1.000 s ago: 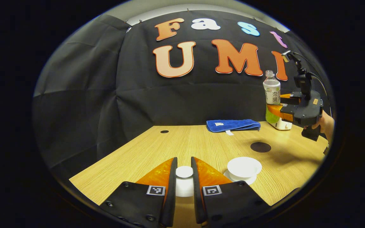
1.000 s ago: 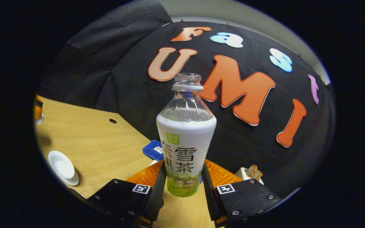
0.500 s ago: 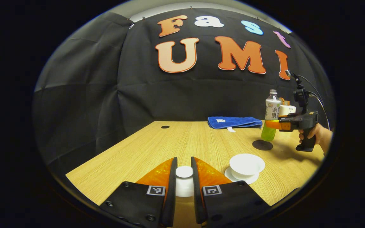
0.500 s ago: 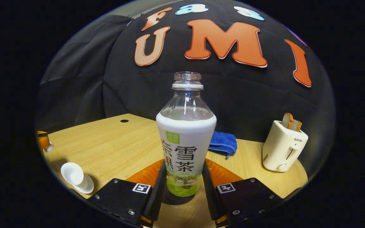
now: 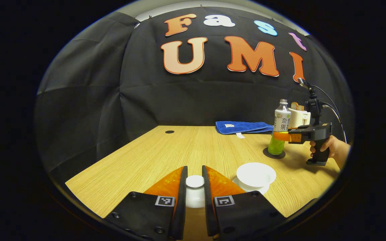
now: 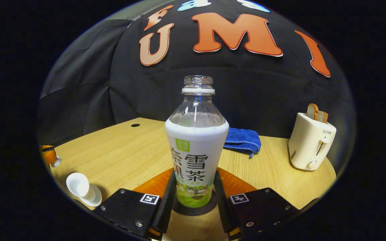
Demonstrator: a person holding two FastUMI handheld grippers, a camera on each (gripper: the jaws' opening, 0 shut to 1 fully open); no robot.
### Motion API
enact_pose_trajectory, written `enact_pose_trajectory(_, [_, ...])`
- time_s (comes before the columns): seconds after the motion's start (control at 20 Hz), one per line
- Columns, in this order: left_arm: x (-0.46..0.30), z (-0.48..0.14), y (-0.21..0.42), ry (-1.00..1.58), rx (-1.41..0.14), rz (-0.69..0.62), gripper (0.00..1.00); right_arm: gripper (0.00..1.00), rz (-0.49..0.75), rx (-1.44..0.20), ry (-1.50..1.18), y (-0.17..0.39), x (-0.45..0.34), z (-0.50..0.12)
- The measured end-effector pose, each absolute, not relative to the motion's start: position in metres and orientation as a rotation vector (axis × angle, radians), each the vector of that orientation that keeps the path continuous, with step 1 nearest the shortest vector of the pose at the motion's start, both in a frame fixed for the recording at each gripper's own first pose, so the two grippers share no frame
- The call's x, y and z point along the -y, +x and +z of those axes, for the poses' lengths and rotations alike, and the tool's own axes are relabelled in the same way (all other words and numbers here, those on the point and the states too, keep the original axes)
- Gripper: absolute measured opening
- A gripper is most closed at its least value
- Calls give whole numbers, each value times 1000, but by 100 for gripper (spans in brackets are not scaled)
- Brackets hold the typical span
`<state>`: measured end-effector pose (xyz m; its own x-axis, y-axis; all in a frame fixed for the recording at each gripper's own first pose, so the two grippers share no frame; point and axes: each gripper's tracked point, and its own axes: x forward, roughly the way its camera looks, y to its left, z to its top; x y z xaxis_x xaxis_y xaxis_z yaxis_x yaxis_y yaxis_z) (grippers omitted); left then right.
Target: Open the teacup lid with one hand, grasp the water bottle and pour water into the teacup with the other hand; after pouring, place the water bottle on the coaster and then close the teacup lid.
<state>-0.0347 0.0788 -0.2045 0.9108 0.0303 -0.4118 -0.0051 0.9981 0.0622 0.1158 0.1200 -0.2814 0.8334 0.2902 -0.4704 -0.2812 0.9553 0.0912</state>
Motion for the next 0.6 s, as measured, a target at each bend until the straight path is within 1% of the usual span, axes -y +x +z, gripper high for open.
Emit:
enact_pose_trajectory(0.2, [-56,-195,-26,45,-402,-19,29,70,323,-517,-14,109,-119,-289])
enact_pose_trajectory(0.25, [-49,-192,-23,42,-392,-30,29,79,324,-514,-22,106,-118,-289])
enact_pose_trajectory(0.3, [-42,-189,-19,34,-380,-41,25,82,329,-507,-27,102,-118,-286])
enact_pose_trajectory(0.35, [-32,-188,-16,22,-373,-57,25,87,331,-501,-30,99,-116,-282])
enact_pose_trajectory(0.4, [-24,-185,-13,12,-363,-72,29,89,330,-493,-31,96,-113,-277])
enact_pose_trajectory(0.45, [-15,-183,-10,6,-352,-88,25,92,327,-486,-30,91,-109,-272])
enact_pose_trajectory(0.6, [7,-179,0,-8,-335,-129,29,94,330,-470,-12,74,-100,-257])
